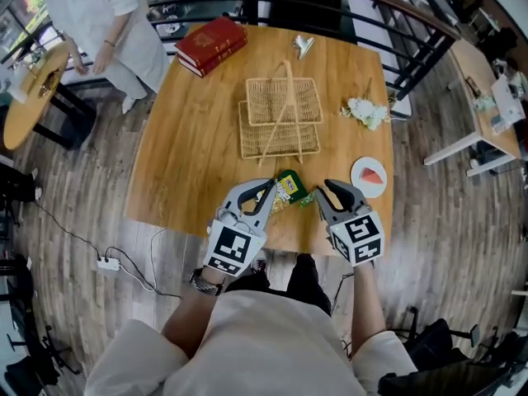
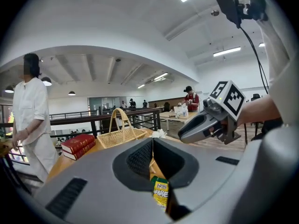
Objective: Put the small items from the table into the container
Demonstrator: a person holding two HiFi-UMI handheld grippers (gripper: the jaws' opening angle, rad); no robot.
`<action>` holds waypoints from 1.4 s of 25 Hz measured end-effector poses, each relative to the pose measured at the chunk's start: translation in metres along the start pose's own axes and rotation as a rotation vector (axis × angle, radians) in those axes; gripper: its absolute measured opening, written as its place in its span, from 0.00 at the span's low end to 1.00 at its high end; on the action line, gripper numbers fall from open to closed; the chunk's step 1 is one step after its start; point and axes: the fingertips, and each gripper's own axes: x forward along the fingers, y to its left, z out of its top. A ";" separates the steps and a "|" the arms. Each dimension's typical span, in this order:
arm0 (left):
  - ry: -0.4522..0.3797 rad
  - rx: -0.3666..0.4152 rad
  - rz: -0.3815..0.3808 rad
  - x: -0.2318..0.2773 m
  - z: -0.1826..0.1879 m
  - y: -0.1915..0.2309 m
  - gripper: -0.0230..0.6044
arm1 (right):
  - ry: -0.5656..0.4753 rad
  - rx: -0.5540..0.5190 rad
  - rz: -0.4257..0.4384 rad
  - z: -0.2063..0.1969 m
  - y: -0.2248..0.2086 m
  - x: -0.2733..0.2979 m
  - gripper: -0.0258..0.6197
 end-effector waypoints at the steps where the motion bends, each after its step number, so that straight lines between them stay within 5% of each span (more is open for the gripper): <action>1: 0.011 -0.007 0.010 0.002 -0.003 0.002 0.05 | 0.014 -0.003 0.020 -0.003 0.000 0.007 0.16; 14: 0.150 -0.086 0.095 0.047 -0.048 0.009 0.05 | 0.216 -0.050 0.275 -0.064 -0.022 0.102 0.20; 23: 0.242 -0.147 0.162 0.062 -0.084 0.012 0.05 | 0.387 -0.218 0.432 -0.115 -0.027 0.153 0.22; 35: 0.311 -0.195 0.216 0.058 -0.122 0.014 0.05 | 0.503 -0.179 0.620 -0.167 -0.017 0.183 0.22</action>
